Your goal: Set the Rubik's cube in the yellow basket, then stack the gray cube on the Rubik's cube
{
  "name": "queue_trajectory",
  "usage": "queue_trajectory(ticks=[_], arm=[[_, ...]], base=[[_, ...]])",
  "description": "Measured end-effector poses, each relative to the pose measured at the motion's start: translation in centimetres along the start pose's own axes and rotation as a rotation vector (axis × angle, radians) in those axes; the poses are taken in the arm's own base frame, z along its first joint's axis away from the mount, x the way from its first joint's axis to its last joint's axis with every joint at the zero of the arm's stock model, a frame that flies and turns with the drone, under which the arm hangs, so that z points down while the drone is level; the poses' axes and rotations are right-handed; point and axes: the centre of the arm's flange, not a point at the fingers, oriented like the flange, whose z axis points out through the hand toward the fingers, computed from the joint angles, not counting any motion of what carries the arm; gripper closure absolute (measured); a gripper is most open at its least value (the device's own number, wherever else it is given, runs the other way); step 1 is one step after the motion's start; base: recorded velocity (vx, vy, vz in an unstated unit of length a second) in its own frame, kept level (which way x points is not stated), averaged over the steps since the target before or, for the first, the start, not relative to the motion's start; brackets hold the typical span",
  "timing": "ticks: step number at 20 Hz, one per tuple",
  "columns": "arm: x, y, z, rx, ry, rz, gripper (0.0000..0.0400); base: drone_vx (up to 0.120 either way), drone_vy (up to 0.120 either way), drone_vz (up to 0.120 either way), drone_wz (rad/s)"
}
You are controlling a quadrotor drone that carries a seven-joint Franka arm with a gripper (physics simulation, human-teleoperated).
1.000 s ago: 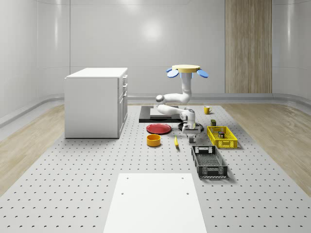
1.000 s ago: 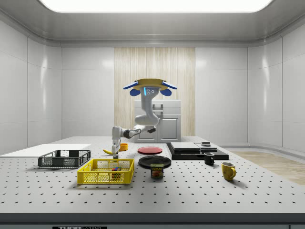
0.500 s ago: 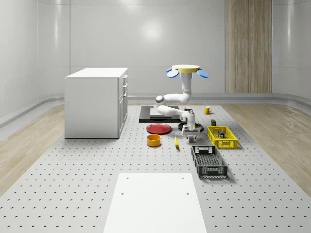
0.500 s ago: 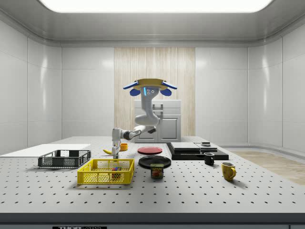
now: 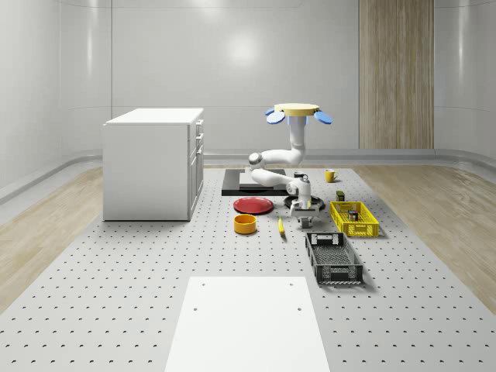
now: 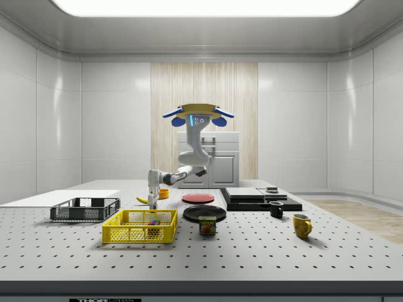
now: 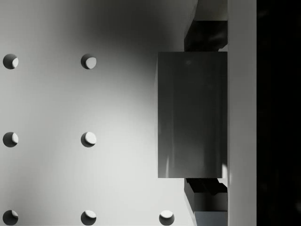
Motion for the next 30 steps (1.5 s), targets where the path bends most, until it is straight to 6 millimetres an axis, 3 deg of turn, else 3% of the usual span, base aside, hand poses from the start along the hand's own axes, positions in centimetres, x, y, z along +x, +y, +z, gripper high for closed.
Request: queue_trajectory(ticks=[5, 12, 21, 30], arm=[[0.0, 0.0, 0.0, 0.000, 0.000, 0.000, 0.0130], [0.0, 0.0, -1.0, 0.000, 0.000, 0.000, 0.0146], [0.0, 0.0, -3.1, 0.000, 0.000, 0.000, 0.0150], [0.0, 0.0, -3.5, 0.000, 0.000, 0.000, 0.0150]], base=[[0.000, 0.000, 0.000, 0.000], [0.000, 0.000, 0.000, 0.000], [0.000, 0.000, 0.116, 0.000], [-0.107, 0.120, 0.107, 0.000]])
